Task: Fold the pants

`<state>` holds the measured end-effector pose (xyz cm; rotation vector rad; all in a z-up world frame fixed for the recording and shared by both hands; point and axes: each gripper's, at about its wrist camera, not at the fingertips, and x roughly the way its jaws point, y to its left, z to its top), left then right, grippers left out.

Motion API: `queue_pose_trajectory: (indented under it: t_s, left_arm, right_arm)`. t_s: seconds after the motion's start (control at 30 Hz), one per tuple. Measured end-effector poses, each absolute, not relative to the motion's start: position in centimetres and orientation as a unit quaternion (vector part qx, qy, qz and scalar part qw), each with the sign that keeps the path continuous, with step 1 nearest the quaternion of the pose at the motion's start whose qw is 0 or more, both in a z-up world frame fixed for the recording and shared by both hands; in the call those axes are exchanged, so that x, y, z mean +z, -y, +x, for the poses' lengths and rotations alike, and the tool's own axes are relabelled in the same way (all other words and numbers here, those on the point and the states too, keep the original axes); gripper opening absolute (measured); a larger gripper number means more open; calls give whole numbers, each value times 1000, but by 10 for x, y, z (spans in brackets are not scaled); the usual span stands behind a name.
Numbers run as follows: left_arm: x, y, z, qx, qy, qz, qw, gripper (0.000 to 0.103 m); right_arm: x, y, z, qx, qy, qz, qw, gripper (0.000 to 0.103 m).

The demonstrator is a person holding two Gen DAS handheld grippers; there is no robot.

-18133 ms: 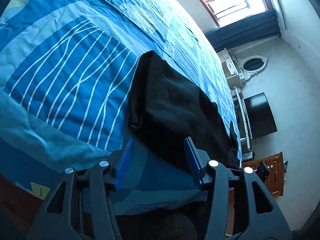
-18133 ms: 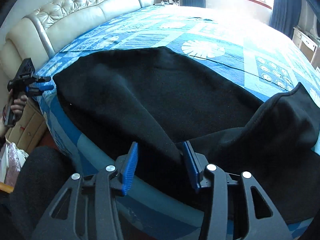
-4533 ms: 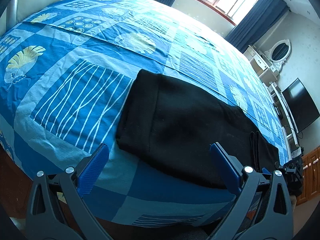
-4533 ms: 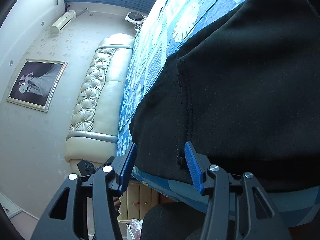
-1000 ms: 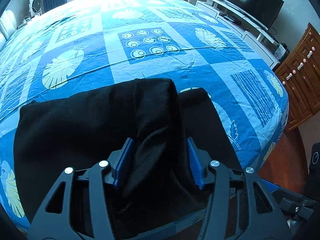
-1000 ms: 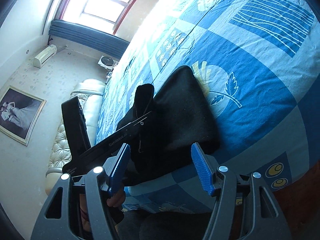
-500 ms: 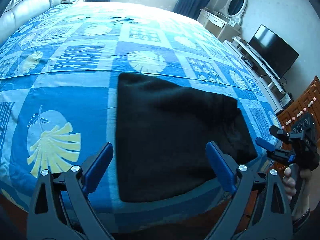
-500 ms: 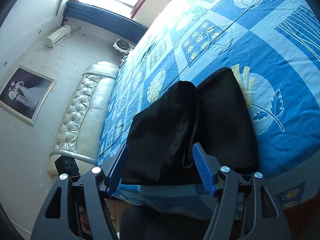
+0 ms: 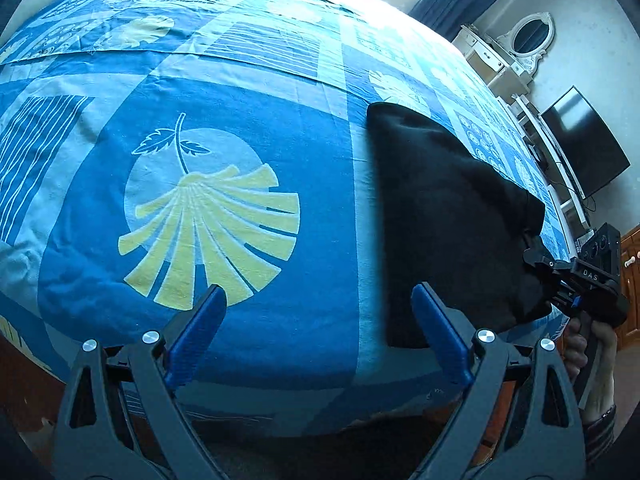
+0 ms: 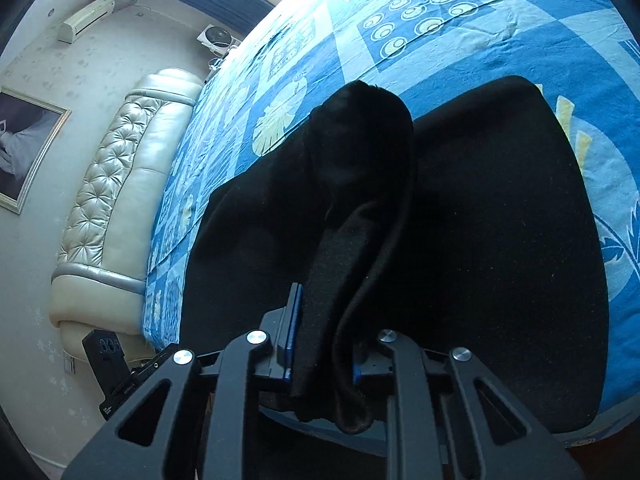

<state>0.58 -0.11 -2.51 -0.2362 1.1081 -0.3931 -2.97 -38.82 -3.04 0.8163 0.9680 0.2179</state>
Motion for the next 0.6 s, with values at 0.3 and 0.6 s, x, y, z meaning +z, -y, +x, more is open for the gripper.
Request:
queue_pose_trajectory:
  t_s: [0.3, 0.6]
  left_arm:
    - [-20, 5, 3, -196, -515, -111, 827, 94]
    - [-25, 23, 2, -212, -523, -105, 819, 94]
  right_arm:
    - [41, 411, -53, 101, -387, 341, 851, 13]
    - [-22, 455, -64, 46, -426, 370, 824, 13]
